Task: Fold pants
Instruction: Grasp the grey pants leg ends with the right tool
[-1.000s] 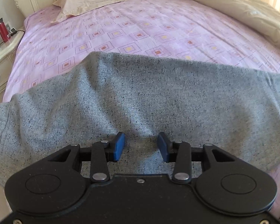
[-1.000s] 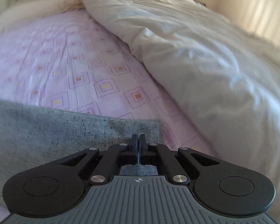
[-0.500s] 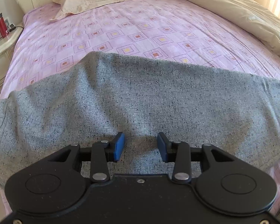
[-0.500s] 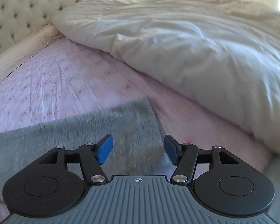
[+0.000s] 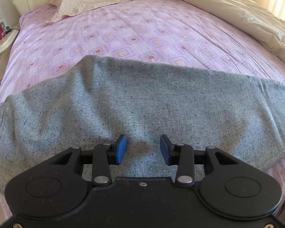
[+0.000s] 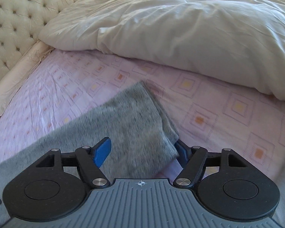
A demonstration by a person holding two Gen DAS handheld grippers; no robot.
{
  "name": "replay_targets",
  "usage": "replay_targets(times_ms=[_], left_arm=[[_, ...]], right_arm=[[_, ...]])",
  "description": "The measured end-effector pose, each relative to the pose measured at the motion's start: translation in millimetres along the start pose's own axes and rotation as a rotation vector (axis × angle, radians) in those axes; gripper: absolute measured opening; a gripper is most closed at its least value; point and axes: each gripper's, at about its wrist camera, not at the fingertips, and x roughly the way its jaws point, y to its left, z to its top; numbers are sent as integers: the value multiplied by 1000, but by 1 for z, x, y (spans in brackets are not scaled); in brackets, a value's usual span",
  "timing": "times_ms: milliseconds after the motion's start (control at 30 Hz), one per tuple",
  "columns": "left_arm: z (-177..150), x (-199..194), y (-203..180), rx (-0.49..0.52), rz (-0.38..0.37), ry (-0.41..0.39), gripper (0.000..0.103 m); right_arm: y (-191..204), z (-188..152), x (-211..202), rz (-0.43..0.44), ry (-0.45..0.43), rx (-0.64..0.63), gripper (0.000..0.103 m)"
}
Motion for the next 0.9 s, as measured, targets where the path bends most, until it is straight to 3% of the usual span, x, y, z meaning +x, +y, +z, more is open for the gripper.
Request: replay_targets(times_ms=[33, 67, 167, 267, 433, 567, 767, 900], left_arm=[[1, -2, -2, 7, -4, 1, 48], [4, -3, -5, 11, -13, 3, 48], [13, -7, -15, 5, -49, 24, 48], [27, -8, -32, 10, -95, 33, 48], [58, -7, -80, 67, -144, 20, 48], [80, 5, -120, 89, -192, 41, 48], [96, 44, -162, 77, -245, 145, 48], [97, 67, -182, 77, -230, 194, 48]], right_arm=[[3, 3, 2, -6, 1, -10, 19], [7, 6, 5, -7, 11, -19, 13], [28, 15, -2, 18, -9, -86, 12], [55, 23, -20, 96, -70, -153, 12], [88, 36, -41, 193, -102, -218, 13], [97, 40, -50, 238, -113, -236, 13], [99, 38, -54, 268, -106, -257, 13], [96, 33, -53, 271, -97, -259, 13]])
